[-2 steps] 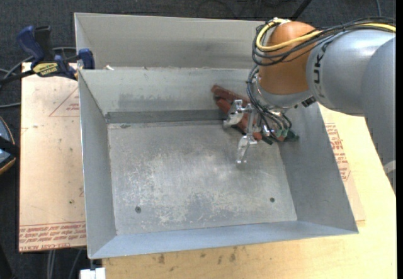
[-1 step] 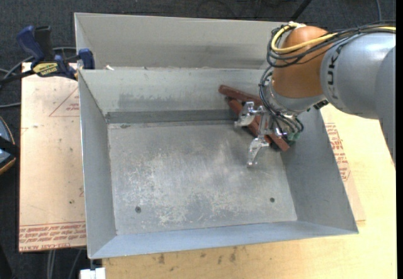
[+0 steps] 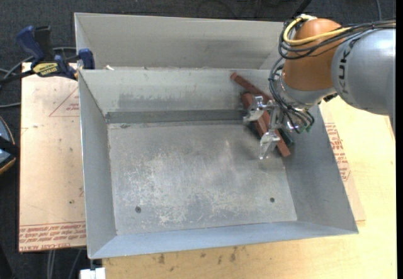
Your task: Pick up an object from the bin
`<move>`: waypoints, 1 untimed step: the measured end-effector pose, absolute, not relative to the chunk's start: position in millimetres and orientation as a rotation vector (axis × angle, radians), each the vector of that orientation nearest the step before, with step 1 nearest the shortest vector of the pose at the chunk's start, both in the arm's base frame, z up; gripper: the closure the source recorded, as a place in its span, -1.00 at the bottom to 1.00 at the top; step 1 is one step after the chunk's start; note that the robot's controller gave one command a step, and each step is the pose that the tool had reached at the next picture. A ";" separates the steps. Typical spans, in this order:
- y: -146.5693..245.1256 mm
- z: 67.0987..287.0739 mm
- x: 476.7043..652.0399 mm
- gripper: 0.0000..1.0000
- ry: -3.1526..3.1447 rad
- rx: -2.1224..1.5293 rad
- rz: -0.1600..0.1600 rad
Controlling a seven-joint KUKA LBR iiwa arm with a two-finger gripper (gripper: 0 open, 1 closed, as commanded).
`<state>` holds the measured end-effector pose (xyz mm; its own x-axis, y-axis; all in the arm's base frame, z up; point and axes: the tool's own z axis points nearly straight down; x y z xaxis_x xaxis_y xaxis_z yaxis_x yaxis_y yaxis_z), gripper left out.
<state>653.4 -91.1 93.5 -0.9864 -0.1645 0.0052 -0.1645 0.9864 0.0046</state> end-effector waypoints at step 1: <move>-128.7 92.4 646.7 -1.00 -3.130 0.261 -0.017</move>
Offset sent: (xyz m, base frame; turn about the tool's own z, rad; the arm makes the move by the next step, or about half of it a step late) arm -0.0007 -0.0551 -0.0010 -0.0383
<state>646.7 -128.7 92.4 -0.9862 -0.1655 -0.0007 -0.1655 0.9862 0.0106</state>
